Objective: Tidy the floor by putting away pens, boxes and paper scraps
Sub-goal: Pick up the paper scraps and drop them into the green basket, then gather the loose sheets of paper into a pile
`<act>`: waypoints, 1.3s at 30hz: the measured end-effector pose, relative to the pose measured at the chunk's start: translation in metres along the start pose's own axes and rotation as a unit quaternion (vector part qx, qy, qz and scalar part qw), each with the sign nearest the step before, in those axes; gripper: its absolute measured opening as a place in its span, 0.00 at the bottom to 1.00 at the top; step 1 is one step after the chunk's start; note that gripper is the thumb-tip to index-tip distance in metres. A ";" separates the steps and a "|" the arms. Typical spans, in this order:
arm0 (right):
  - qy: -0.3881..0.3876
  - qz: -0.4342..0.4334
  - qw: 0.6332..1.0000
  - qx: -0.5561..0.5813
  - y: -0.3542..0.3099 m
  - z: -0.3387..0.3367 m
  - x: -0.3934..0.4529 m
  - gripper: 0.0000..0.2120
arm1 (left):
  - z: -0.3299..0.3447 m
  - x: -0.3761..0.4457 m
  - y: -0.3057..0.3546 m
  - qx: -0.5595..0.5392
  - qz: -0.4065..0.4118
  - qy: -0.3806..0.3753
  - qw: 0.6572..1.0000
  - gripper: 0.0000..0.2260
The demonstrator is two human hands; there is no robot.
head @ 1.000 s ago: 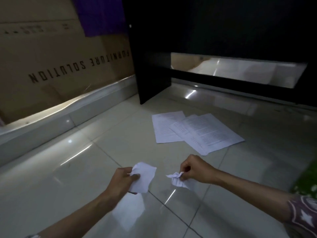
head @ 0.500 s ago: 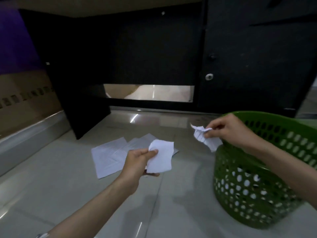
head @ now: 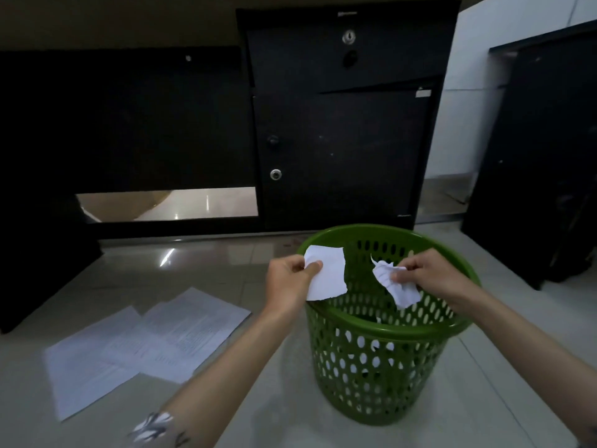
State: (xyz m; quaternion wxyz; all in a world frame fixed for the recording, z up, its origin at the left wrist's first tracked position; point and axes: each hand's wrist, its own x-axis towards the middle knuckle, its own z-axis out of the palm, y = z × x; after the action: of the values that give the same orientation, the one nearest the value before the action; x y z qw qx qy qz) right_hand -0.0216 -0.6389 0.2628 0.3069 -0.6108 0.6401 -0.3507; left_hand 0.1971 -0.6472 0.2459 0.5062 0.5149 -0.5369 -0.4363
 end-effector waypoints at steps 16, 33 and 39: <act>0.033 0.041 0.999 -0.008 0.016 -0.006 -0.002 0.13 | -0.013 0.022 -0.013 0.111 0.009 0.041 0.993 0.09; 0.061 -0.137 0.987 0.059 -0.099 0.095 -0.013 0.05 | -0.166 0.000 -0.032 0.113 -0.040 0.089 0.989 0.10; -0.029 -0.142 0.989 0.028 -0.122 0.195 0.011 0.04 | -0.254 -0.020 -0.065 0.124 -0.086 0.161 0.975 0.11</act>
State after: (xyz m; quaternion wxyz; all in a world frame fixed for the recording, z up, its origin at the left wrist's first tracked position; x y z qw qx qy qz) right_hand 0.2072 -0.6651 0.2538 0.2892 -0.6965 0.5274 -0.3912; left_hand 0.4552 -0.6196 0.2071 0.4787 0.6813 -0.4522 -0.3197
